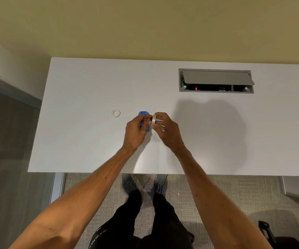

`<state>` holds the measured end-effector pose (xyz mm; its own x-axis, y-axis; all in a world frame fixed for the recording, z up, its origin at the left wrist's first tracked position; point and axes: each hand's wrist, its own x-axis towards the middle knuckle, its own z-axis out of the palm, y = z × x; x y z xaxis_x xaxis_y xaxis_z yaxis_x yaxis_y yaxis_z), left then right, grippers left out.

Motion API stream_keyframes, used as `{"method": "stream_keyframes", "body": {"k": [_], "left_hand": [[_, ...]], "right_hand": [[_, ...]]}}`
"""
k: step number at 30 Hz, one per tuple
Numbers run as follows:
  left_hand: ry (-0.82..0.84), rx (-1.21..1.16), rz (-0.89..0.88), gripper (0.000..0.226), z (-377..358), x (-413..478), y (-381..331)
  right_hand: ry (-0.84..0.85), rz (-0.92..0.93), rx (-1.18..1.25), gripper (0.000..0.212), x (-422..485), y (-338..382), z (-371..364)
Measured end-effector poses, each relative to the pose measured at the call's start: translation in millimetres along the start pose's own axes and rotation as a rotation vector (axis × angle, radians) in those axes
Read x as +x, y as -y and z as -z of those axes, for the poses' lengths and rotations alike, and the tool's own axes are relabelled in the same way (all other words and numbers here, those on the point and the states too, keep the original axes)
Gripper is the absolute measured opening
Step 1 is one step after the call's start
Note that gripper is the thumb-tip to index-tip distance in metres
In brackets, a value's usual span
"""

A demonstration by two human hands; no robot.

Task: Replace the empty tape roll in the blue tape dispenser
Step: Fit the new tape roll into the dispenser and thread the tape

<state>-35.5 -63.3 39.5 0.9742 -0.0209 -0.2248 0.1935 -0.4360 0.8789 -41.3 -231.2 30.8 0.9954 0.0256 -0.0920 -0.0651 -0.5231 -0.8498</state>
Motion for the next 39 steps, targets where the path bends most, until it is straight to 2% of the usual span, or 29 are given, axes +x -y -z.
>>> {"method": "stream_keyframes", "body": {"k": [9, 15, 24, 28, 34, 39], "left_hand": [[0.0, 0.002, 0.02, 0.025, 6.0, 4.2, 3.7], [-0.025, 0.016, 0.008, 0.026, 7.8, 4.7, -0.3], [-0.057, 0.031, 0.004, 0.029, 9.9, 5.8, 3.4], [-0.053, 0.008, -0.011, 0.025, 11.6, 4.4, 5.1], [-0.088, 0.012, 0.013, 0.023, 9.3, 1.1, 8.8], [-0.085, 0.012, 0.012, 0.023, 11.9, 1.3, 11.5]], "right_hand": [[0.014, 0.034, -0.07, 0.039, 3.1, 0.6, -2.6], [0.028, 0.009, -0.065, 0.055, 5.1, 1.7, -7.5], [0.016, 0.005, -0.009, 0.042, 3.2, 4.9, -13.6], [0.013, 0.029, -0.014, 0.049, 6.0, 7.2, -14.6], [0.021, 0.025, -0.012, 0.043, 7.2, 9.0, -15.2], [0.025, 0.026, -0.019, 0.046, 8.5, 9.5, -19.2]]}}
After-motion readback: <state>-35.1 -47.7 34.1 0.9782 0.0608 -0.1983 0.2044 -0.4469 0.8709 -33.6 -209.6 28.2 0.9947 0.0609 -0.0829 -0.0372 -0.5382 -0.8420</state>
